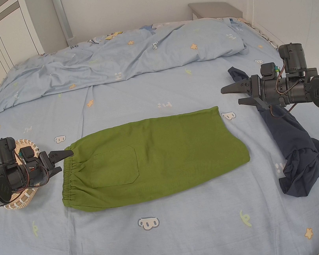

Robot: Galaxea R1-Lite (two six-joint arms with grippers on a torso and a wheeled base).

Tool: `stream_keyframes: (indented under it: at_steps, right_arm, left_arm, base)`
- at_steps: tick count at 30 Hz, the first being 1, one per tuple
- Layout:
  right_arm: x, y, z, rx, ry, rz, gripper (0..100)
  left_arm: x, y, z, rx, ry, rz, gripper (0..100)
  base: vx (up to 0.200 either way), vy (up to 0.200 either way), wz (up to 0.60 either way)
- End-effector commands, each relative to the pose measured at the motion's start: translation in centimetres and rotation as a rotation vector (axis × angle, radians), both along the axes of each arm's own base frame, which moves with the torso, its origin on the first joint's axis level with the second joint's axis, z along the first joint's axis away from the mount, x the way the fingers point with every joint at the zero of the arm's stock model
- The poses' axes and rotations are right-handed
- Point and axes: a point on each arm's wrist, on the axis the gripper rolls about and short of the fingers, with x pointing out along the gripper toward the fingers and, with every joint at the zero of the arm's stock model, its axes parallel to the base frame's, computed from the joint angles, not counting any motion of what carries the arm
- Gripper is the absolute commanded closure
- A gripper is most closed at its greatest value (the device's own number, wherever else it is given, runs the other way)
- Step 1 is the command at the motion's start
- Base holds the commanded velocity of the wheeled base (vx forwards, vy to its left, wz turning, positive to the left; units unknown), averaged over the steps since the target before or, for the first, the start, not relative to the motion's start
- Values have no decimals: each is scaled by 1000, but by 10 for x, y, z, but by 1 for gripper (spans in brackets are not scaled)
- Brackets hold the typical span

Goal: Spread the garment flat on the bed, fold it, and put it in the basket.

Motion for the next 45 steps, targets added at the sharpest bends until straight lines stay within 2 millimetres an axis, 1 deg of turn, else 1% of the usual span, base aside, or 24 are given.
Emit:
stream_keyframes:
  at_steps: [1, 3, 5, 6, 7, 8, 14, 17, 20, 26, 29, 31, 41, 45]
  right_arm:
    - [1, 1, -2, -1, 6, 1, 0]
    - [1, 1, -3, -1, 7, 3, 0]
    - [1, 1, -3, -2, 7, 3, 0]
    - [1, 1, -3, -2, 7, 3, 0]
    - [1, 1, -3, -2, 7, 3, 0]
    - [1, 1, -3, -2, 7, 3, 0]
    - [2, 1, -5, -3, 10, 3, 0]
    - [3, 1, -5, -3, 12, 2, 0]
    - [3, 1, -5, -3, 9, 2, 0]
    - [3, 1, -5, -3, 9, 2, 0]
    - [3, 1, -6, -3, 10, 3, 0]
    - [3, 1, -6, -4, 9, 2, 0]
    - [3, 1, -5, -4, 8, 2, 0]
    - [3, 1, -5, -4, 8, 2, 0]
  left_arm:
    - [-1, 14, 13, -7, -3, 36, 0]
    - [1, 22, 12, -14, 26, 54, 0]
    - [9, 30, -3, -24, 82, 71, 0]
    - [10, 31, -4, -25, 86, 73, 0]
    - [14, 36, -14, -31, 112, 81, 0]
    - [15, 37, -16, -31, 116, 84, 0]
    - [20, 33, -27, -38, 146, 66, 0]
    - [24, 30, -38, -43, 171, 55, 0]
    - [25, 26, -41, -44, 181, 44, 0]
    - [23, 21, -39, -42, 179, 30, 0]
    - [24, 14, -40, -41, 185, 13, 0]
    - [24, 14, -45, -39, 196, 10, 0]
    - [23, 10, -48, -11, 193, -15, 0]
    - [25, 8, -54, -11, 203, -24, 0]
  base:
    - [0, 0, 0]
    - [0, 0, 0]
    - [0, 0, 0]
    - [0, 0, 0]
    - [0, 0, 0]
    - [0, 0, 0]
    - [0, 0, 0]
    - [0, 0, 0]
    - [0, 0, 0]
    - [0, 0, 0]
    - [0, 0, 0]
    - [0, 0, 0]
    - [0, 0, 0]
    - [0, 0, 0]
